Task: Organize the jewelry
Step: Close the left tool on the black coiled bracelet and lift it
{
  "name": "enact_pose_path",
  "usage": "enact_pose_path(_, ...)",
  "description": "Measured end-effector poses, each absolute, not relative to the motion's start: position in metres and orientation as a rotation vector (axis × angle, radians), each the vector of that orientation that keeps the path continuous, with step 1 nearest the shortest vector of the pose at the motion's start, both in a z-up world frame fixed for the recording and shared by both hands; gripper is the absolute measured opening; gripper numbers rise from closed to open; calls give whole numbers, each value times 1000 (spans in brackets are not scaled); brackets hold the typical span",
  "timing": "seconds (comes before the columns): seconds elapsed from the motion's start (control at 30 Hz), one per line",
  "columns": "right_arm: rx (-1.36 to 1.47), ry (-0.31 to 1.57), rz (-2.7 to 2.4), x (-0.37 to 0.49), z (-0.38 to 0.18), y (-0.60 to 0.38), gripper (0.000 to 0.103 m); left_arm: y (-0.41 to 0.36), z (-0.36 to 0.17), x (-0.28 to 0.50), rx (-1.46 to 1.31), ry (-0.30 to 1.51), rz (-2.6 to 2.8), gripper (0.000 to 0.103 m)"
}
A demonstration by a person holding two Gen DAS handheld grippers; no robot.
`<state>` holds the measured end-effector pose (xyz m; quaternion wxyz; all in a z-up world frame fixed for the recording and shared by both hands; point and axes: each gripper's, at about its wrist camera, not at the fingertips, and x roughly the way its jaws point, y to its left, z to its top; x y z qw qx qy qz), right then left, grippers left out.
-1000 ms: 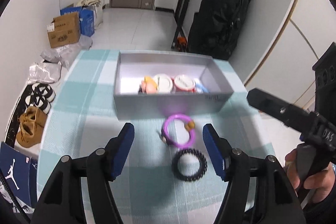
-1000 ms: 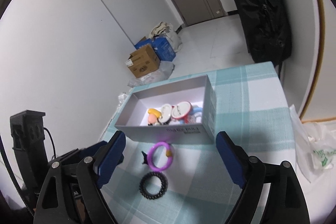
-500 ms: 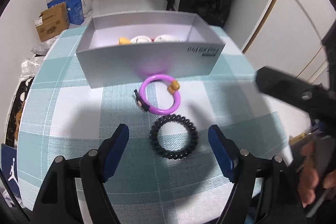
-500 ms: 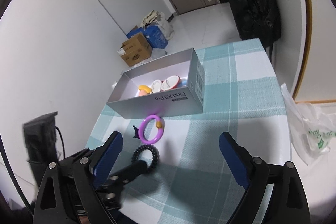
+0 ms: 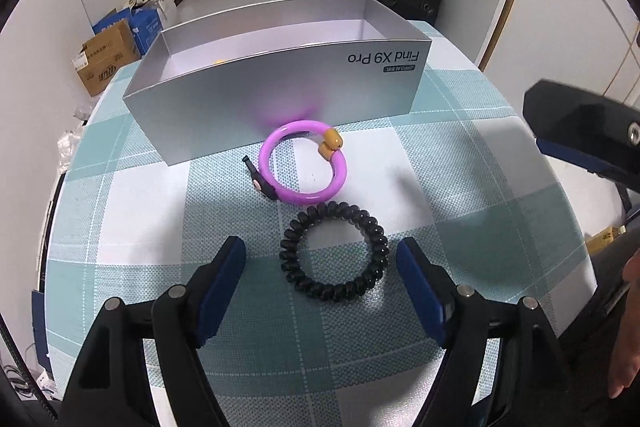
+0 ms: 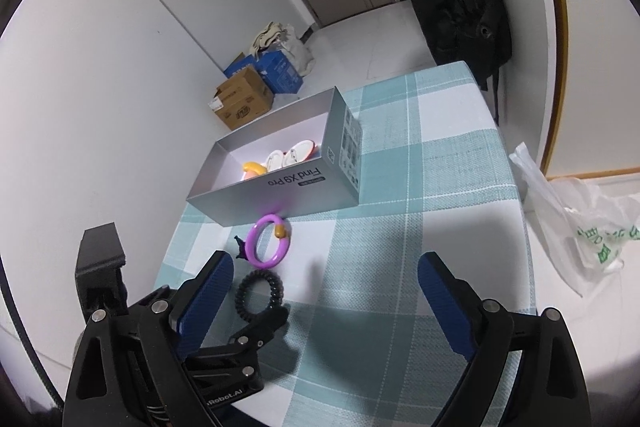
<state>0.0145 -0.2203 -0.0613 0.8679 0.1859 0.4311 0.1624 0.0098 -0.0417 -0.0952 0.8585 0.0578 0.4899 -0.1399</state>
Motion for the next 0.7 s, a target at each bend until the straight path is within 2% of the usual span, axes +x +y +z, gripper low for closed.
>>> enact_pose_path(0.17, 389, 915, 323, 15, -65, -221, 94, -43, -95, 10, 119, 1038, -289, 72)
enact_pose_path(0.23, 395, 922, 316, 15, -67, -222, 94, -43, -95, 17, 118, 1042, -298, 63)
enact_pose_path(0.3, 385, 929, 305, 16, -69, -222, 94, -43, -93, 20, 119, 1044, -314, 47)
enact_pose_path(0.5, 361, 940, 292, 19, -75, -216, 94, -29, -91, 24, 31, 1075, -364, 41)
enact_pose_path(0.7, 321, 952, 309, 20, -80, -204, 94, -5, -77, 30, -107, 1067, -397, 40)
